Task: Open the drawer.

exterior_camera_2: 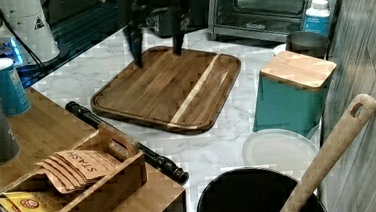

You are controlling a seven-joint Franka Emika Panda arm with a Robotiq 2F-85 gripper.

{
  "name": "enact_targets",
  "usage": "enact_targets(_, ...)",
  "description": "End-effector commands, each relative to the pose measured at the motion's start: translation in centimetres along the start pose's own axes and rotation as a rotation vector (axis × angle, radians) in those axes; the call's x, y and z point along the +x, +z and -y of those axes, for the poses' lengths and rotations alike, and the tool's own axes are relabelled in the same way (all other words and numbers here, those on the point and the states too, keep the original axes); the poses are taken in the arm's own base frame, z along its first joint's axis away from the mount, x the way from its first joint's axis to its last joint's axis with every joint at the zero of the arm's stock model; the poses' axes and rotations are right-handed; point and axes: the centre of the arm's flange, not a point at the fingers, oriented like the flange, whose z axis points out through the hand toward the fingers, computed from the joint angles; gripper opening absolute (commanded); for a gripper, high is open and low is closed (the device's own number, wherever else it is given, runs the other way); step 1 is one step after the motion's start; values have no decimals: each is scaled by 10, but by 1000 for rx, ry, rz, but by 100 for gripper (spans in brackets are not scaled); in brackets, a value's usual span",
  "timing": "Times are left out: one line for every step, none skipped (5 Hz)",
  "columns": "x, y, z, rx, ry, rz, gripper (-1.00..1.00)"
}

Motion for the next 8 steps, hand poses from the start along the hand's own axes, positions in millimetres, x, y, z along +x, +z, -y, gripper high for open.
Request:
enact_targets(5,-17,-51,-10,87,-59,100)
enact_targets(-3,-14,-44,5,72,-107,100)
enact_targets(5,-10,-41,-3,20,-90,100)
enact_targets(24,-3,-29,-83,-78,-52,100)
enact_targets(24,3,-27,-162,-93,-87,100)
enact_targets(30,5,-29,-237,-53,-71,100)
enact_targets(27,9,-36,-228,-20,-100,100)
enact_targets(30,28,-43,-211,0,-113,100)
